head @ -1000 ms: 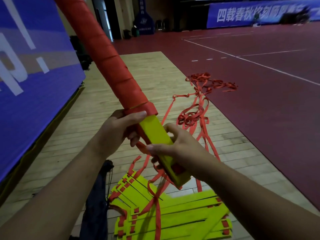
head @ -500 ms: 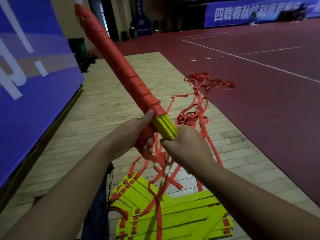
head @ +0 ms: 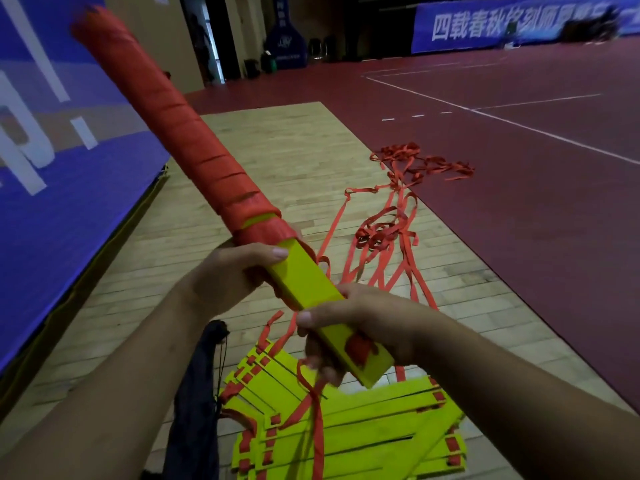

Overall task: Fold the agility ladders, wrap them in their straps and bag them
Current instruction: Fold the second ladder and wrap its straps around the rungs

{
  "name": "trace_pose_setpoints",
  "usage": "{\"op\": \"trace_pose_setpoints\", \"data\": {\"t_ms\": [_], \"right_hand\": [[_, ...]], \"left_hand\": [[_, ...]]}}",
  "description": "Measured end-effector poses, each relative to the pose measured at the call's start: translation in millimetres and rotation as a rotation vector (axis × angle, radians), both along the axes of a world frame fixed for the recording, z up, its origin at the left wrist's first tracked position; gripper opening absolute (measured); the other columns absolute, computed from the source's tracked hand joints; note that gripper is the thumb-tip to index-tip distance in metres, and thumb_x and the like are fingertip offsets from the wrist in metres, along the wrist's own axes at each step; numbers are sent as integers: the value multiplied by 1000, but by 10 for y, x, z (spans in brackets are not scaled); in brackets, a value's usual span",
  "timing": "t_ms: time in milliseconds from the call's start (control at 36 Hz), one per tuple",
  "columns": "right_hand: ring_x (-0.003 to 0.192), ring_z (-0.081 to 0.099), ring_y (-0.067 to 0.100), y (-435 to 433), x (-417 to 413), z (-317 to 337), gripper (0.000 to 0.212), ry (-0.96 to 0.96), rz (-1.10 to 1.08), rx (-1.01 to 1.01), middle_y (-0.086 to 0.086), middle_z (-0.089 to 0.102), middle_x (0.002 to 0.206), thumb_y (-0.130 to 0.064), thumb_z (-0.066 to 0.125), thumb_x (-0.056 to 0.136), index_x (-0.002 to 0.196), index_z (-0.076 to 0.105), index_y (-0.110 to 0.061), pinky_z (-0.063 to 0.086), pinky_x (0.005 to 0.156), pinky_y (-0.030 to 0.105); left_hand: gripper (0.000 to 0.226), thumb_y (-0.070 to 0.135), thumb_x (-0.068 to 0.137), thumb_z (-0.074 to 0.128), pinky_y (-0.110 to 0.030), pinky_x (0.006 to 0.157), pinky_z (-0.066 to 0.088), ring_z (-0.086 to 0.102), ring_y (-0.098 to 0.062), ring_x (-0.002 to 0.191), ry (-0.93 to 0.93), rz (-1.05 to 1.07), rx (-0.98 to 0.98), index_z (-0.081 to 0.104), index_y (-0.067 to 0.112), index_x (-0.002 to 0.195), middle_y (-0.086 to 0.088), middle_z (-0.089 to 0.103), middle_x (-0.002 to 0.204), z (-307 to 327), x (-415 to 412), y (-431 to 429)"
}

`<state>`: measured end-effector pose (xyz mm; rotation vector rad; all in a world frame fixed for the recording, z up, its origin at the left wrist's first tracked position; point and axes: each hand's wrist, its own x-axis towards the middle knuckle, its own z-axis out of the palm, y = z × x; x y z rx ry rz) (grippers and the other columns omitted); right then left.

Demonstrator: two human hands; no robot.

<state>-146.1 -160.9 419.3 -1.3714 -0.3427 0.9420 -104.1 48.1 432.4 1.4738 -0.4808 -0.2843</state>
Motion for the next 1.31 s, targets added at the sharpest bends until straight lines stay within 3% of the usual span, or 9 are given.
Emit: {"op": "trace_pose_setpoints", "data": {"t_ms": [222, 417, 528, 639, 806, 889, 972, 1083, 1306], "right_hand": [[49, 53, 23, 132, -45, 47, 20, -130, -137, 44, 13, 57, 66, -20, 71, 91, 89, 59, -4, 46, 52, 28], [49, 56, 24, 106, -39, 63, 22, -192, -203, -12, 14, 60, 67, -22, 74, 89, 91, 60, -5, 50, 52, 29], [51, 61, 24, 16, 23, 69, 26, -401, -361, -219, 13, 62, 69, -23, 78, 87, 89, 61, -4, 53, 49, 31], [63, 70, 25, 28, 91, -67, 28, -752, -504, -615, 7, 70, 76, -39, 74, 88, 94, 62, -15, 61, 63, 46], [74, 59, 17, 176, -60, -114, 33, -1121, -560, -926, -6, 54, 85, -53, 52, 95, 103, 43, -22, 48, 66, 32], [71, 63, 17, 235, -64, -142, 37, -986, -533, -705, -2, 59, 86, -55, 55, 91, 104, 42, -23, 54, 62, 38], [76, 73, 29, 166, 2, -48, 48, -548, -387, -402, 14, 71, 92, -52, 69, 81, 109, 55, -15, 62, 68, 51], [60, 68, 29, 56, -62, 105, 35, 16, -113, 51, 23, 69, 81, -21, 71, 85, 106, 54, 2, 58, 58, 32], [43, 53, 17, 277, -174, 121, 16, -6, -217, 90, 11, 56, 61, -12, 62, 95, 87, 51, -4, 46, 44, 23]], "left_hand": [[6, 29, 70, 70, -33, 68, 55, 68, -15, 69, 60, 166, -136, 73, 24, 72, 2, 67, 70, 19, -22, -33], [36, 57, 58, 85, -30, 67, 58, 71, -18, 76, 23, 146, -83, 76, 28, 77, -1, 70, 76, -29, 39, -35], [86, 86, 55, 70, -46, 74, 59, 68, -36, 71, 69, 173, 297, 69, 11, 96, -21, 65, 77, -14, 50, 33], [64, 73, 76, 60, -34, 62, 53, 55, -20, 50, 122, 223, 334, 63, 10, 91, -3, 52, 55, 25, 1, -177], [49, 53, 73, 76, -29, 55, 43, 48, -14, 48, 109, 385, 143, 57, 10, 81, 3, 47, 54, -73, -4, -401], [40, 40, 66, 71, -26, 48, 43, 51, -15, 52, 140, 374, 30, 56, 9, 86, 1, 50, 59, -60, 16, -286], [24, 27, 57, 71, -25, 46, 47, 58, -15, 51, 126, 258, -75, 63, 12, 74, 1, 57, 57, -34, 5, -138], [49, 44, 28, 90, -29, 60, 52, 63, -20, 60, 118, 105, -143, 72, 18, 66, -5, 63, 65, -22, -23, -105], [79, 43, 28, 94, -31, 59, 56, 64, -24, 65, 247, 202, -308, 62, 2, 87, -14, 61, 76, -151, 85, -29]]}}
